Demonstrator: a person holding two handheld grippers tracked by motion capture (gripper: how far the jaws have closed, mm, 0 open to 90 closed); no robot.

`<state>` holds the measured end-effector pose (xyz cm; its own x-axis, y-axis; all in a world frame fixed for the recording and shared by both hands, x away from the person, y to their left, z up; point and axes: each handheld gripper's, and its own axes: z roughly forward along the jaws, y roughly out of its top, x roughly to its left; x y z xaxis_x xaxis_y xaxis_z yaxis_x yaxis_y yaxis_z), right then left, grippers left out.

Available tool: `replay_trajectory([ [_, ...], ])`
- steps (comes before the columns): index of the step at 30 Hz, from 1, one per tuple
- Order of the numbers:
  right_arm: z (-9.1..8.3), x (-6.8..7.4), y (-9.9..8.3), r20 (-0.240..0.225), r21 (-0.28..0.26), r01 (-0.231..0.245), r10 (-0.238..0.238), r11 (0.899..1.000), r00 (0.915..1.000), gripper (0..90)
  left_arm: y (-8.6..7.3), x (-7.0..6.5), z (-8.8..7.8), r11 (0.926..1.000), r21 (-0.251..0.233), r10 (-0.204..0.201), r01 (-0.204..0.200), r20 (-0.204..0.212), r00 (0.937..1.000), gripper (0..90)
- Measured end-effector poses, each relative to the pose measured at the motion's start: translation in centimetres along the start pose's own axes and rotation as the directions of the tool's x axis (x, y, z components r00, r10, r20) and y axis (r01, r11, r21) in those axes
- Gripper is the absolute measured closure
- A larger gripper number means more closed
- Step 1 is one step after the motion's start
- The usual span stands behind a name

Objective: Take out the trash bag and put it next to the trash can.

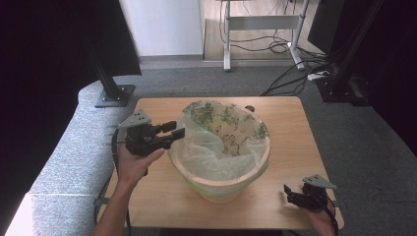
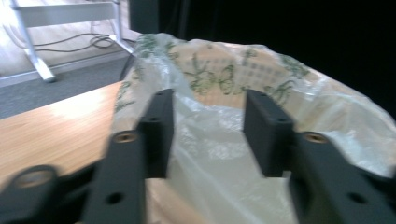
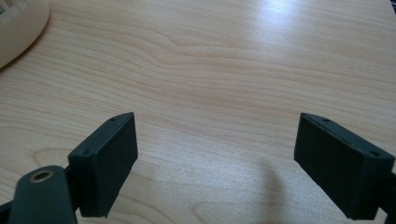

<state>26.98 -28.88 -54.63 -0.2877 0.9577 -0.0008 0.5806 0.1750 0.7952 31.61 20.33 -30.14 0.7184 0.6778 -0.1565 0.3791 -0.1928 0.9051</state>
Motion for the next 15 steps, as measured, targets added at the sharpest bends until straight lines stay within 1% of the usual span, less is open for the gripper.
replay_trajectory([
  [2, 0.0, 0.1, 0.0, 0.000, 0.000, 0.003, -0.003, 1.000, 1.0000, 13.3, -0.4, 0.2, -0.2, 1.0000, 0.004, -0.006, 0.006, -0.007, 1.0000, 43.8],
  [4, 0.1, 0.3, 0.0, 0.000, -0.001, 0.009, -0.009, 1.000, 1.0000, 13.3, -0.8, 0.5, -0.1, 0.9997, 0.020, -0.017, 0.017, -0.010, 0.9998, 39.5],
  [6, 0.1, 0.3, 0.0, -0.002, 0.004, 0.010, -0.010, 1.000, 1.0000, 13.3, -1.1, 0.8, 0.1, 0.9992, 0.025, -0.031, 0.031, -0.016, 0.9994, 38.5],
  [7, 0.1, 0.3, 0.0, -0.001, 0.003, 0.009, -0.009, 1.000, 1.0000, 13.3, -1.2, 0.9, 0.3, 0.9990, 0.028, -0.036, 0.036, -0.011, 0.9993, 38.8],
  [8, 0.1, 0.3, 0.0, 0.000, 0.004, 0.010, -0.010, 1.000, 1.0000, 13.3, -1.4, 1.0, 0.4, 0.9989, 0.031, -0.034, 0.035, -0.012, 0.9993, 41.6],
  [9, 0.1, 0.3, 0.0, 0.000, 0.004, 0.010, -0.010, 1.000, 0.9999, 13.3, -1.5, 1.0, 0.6, 0.9989, 0.034, -0.031, 0.032, -0.010, 0.9994, 47.9],
  [10, 0.1, 0.3, 0.0, 0.000, 0.004, 0.010, -0.010, 1.000, 0.9999, 13.3, -1.6, 1.1, 0.7, 0.9987, 0.038, -0.034, 0.034, -0.001, 0.9994, 54.9],
  [12, 0.1, 0.3, 0.0, 0.001, 0.003, 0.008, -0.008, 1.000, 1.0000, 13.3, -1.7, 1.2, 1.0, 0.9976, 0.054, -0.045, 0.044, 0.023, 0.9987, 71.7],
  [14, 0.1, 0.2, 0.0, 0.001, 0.001, 0.006, -0.006, 1.000, 1.0000, 13.5, -1.7, 1.2, 1.2, 0.9963, 0.068, -0.055, 0.051, 0.044, 0.9976, 84.6],
  [15, 0.1, 0.2, 0.0, 0.001, 0.001, 0.005, -0.005, 1.000, 1.0000, 13.4, -1.6, 1.1, 1.2, 0.9965, 0.070, -0.049, 0.046, 0.043, 0.9979, 89.5],
])
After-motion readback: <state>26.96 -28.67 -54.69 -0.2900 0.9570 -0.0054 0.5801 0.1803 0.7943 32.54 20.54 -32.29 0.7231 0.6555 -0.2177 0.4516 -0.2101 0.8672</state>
